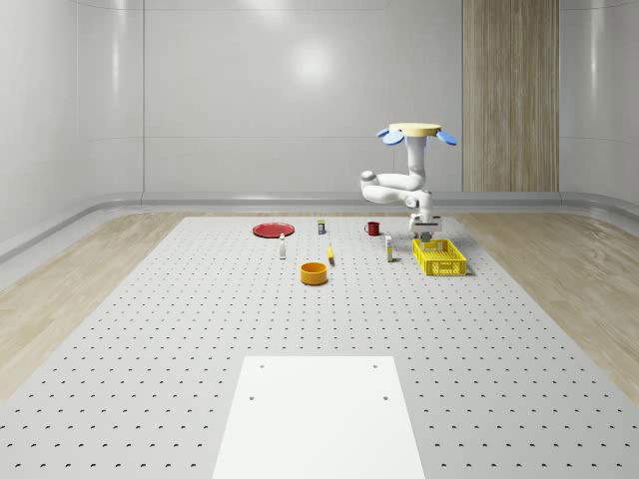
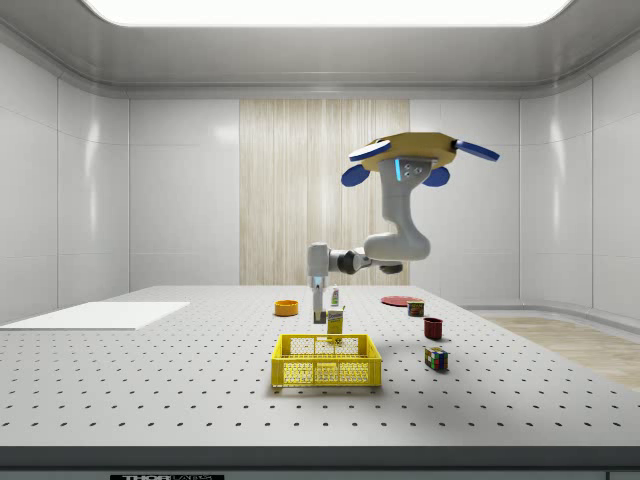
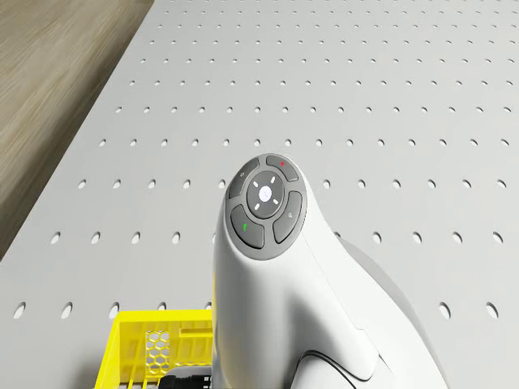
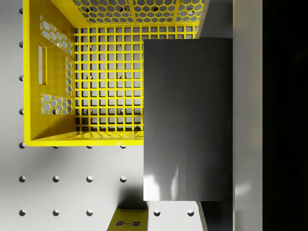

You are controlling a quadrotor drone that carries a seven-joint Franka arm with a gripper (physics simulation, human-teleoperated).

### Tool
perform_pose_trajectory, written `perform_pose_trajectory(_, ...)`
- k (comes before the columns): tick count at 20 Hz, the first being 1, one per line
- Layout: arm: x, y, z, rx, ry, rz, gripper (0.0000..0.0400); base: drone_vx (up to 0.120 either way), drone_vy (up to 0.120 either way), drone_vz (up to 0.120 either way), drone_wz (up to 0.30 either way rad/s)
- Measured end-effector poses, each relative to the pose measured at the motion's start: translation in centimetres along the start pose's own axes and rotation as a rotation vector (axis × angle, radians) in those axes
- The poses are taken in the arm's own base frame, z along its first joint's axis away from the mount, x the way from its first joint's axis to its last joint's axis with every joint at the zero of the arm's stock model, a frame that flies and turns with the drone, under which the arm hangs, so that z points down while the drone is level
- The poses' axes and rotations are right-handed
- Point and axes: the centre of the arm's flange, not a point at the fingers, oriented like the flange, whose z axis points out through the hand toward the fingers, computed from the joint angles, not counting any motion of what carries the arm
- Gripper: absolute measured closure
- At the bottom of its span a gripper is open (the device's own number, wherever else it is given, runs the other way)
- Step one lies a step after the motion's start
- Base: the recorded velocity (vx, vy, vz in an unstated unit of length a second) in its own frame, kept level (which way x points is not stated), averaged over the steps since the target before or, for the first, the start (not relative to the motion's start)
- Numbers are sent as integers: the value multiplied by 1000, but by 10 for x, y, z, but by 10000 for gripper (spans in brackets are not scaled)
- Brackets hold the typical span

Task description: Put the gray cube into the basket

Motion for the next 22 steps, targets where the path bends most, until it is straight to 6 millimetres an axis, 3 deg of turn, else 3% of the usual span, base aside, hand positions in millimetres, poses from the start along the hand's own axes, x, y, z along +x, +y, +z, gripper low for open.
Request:
perform_pose_trajectory(12,0,0,0,0,0,0,150,0,117,-87,0)
perform_pose_trajectory(22,0,0,33,0,0,0,150,0,0,0,0)
